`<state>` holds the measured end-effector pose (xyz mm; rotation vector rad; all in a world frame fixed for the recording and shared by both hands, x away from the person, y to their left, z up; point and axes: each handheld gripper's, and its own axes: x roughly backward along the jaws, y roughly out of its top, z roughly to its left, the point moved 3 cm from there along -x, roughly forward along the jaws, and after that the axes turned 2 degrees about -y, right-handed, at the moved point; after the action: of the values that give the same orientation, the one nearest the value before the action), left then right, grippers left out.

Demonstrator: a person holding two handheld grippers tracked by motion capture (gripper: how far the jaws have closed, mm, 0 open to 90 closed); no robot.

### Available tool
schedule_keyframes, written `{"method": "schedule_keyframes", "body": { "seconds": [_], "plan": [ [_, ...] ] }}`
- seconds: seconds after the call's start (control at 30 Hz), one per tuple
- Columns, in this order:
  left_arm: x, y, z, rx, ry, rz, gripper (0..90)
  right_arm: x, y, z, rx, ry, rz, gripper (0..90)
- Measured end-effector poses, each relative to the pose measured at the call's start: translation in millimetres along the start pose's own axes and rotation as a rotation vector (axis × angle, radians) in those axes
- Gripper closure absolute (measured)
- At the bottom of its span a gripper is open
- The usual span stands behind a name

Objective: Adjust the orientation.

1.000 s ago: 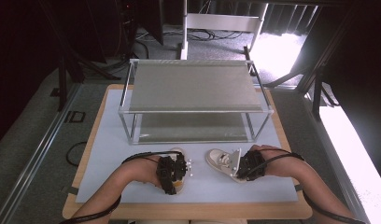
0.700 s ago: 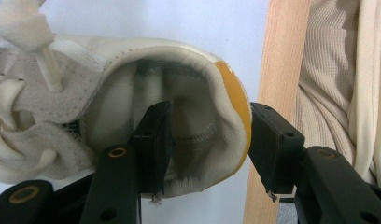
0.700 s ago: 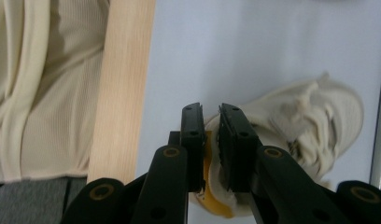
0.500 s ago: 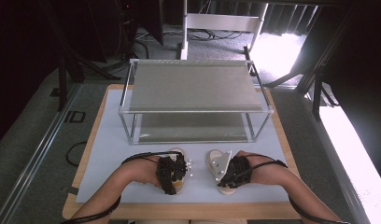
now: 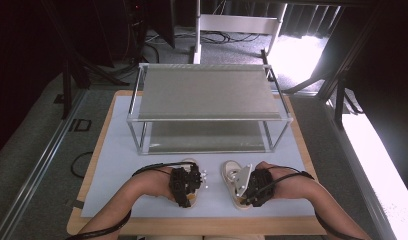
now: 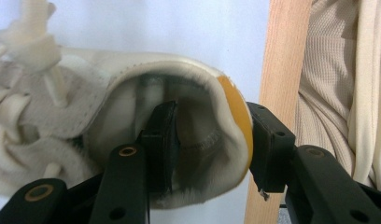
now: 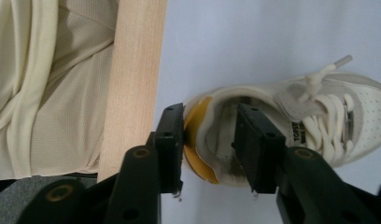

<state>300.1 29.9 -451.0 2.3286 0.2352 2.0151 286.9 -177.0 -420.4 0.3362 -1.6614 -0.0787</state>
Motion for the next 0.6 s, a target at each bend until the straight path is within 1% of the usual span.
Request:
{"method": "schedule_keyframes", "body": {
  "seconds": [0.13, 0.17, 0.2, 0.23, 0.27, 0.3, 0.33, 0.37, 0.4, 0.43, 0.47, 0.5, 0.6],
  "plan": [
    [-1.7, 0.9, -1.2, 0.009, -0.010, 0.003, 60.5, -0.3, 2.0, 0.1, 0.006, 0.016, 0.018, 66.4],
    [-1.6, 1.0, -0.7, 0.008, -0.006, 0.002, 60.5, -0.3, 1.8, -0.1, -0.001, 0.037, 0.030, 64.2],
    [-1.5, 0.8, -0.7, 0.010, -0.007, 0.003, 60.6, -0.9, 0.8, 0.8, -0.002, 0.063, 0.056, 61.9],
    [-1.5, 0.7, -0.7, 0.012, -0.007, 0.003, 60.6, -3.1, -0.9, 2.1, 0.013, 0.069, 0.089, 60.0],
    [-1.6, 0.8, -0.6, 0.009, -0.008, 0.001, 60.6, -5.3, -2.0, 2.5, 0.016, 0.066, 0.116, 62.7],
    [-2.0, 0.9, -1.4, 0.008, -0.012, -0.002, 60.7, -6.8, -1.9, 1.6, 0.015, 0.053, 0.126, 67.4],
    [-1.8, 0.8, -1.5, 0.001, -0.016, -0.001, 62.8, -7.8, -1.0, 0.8, 0.020, 0.046, 0.122, 68.1],
    [-1.7, 0.6, -1.4, -0.003, -0.017, 0.001, 63.4, -8.4, -0.2, 1.2, 0.028, 0.050, 0.116, 68.9],
    [-1.7, 0.5, -1.4, 0.000, -0.027, 0.000, 64.6, -8.7, 0.3, 1.8, 0.037, 0.050, 0.115, 69.7],
    [-1.5, 0.5, -1.5, -0.010, -0.025, 0.002, 66.4, -8.5, 0.5, 1.9, 0.044, 0.047, 0.118, 70.2],
    [-1.7, 0.9, -2.3, 0.000, -0.026, 0.004, 66.5, -8.6, 0.7, 2.3, 0.051, 0.046, 0.119, 70.7],
    [-1.6, 1.4, -2.2, -0.007, -0.027, 0.007, 66.5, -8.7, 1.0, 2.5, 0.056, 0.049, 0.119, 71.3],
    [-1.4, 1.9, -2.5, -0.024, -0.037, 0.012, 71.2, -8.5, 2.7, 3.0, 0.060, 0.072, 0.112, 73.6]
  ]
}}
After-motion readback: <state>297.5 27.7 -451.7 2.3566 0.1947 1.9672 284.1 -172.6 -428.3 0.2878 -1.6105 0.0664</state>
